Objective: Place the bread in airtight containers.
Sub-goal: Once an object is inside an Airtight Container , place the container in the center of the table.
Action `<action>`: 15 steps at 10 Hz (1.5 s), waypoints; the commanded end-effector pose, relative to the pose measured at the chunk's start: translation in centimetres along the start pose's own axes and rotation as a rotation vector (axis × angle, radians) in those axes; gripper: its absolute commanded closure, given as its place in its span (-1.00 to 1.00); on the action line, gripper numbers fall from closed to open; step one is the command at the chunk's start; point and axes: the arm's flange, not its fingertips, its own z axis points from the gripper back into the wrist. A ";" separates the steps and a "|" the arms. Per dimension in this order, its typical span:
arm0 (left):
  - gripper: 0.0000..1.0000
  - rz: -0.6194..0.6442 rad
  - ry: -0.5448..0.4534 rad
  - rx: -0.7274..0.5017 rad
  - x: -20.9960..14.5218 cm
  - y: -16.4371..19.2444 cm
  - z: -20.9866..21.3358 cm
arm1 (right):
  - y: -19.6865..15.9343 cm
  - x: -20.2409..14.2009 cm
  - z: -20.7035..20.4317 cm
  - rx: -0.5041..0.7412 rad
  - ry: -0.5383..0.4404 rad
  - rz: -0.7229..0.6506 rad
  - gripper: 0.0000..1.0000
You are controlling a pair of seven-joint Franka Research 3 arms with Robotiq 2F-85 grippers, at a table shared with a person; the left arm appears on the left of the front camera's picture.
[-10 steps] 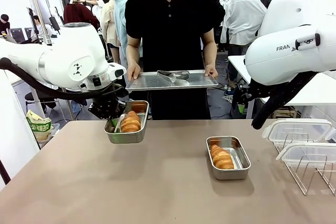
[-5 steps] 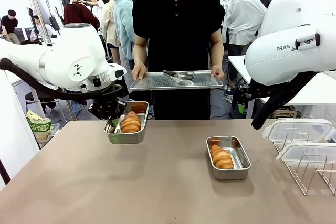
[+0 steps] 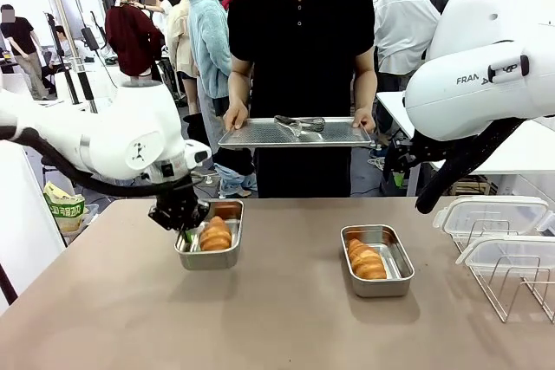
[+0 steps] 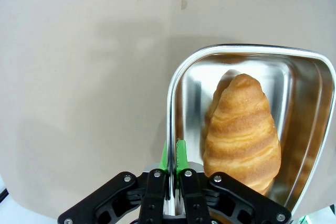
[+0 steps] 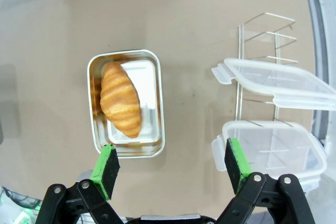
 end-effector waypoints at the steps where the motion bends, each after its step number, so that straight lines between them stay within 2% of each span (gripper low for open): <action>1: 1.00 -0.013 -0.051 -0.021 -0.8 -0.6 -1.6 | 0.1 0.0 0.0 -0.004 -0.004 -0.011 -1.00; 2: 1.00 -0.046 -0.091 0.007 -1.4 -0.8 -2.5 | 0.1 0.0 0.0 -0.004 -0.004 -0.011 -1.00; 5: 1.00 -0.058 -0.105 -0.011 -1.6 -0.8 -3.9 | 0.1 0.0 0.0 -0.004 -0.004 -0.011 -1.00; 12: 1.00 -0.043 -0.086 -0.037 -0.6 -0.6 -6.1 | 0.1 0.0 0.0 -0.004 -0.004 -0.011 -1.00; 15: -0.20 -0.054 -0.068 -0.036 -0.6 -0.6 -6.0 | 0.1 0.0 0.0 -0.004 -0.004 -0.011 -1.00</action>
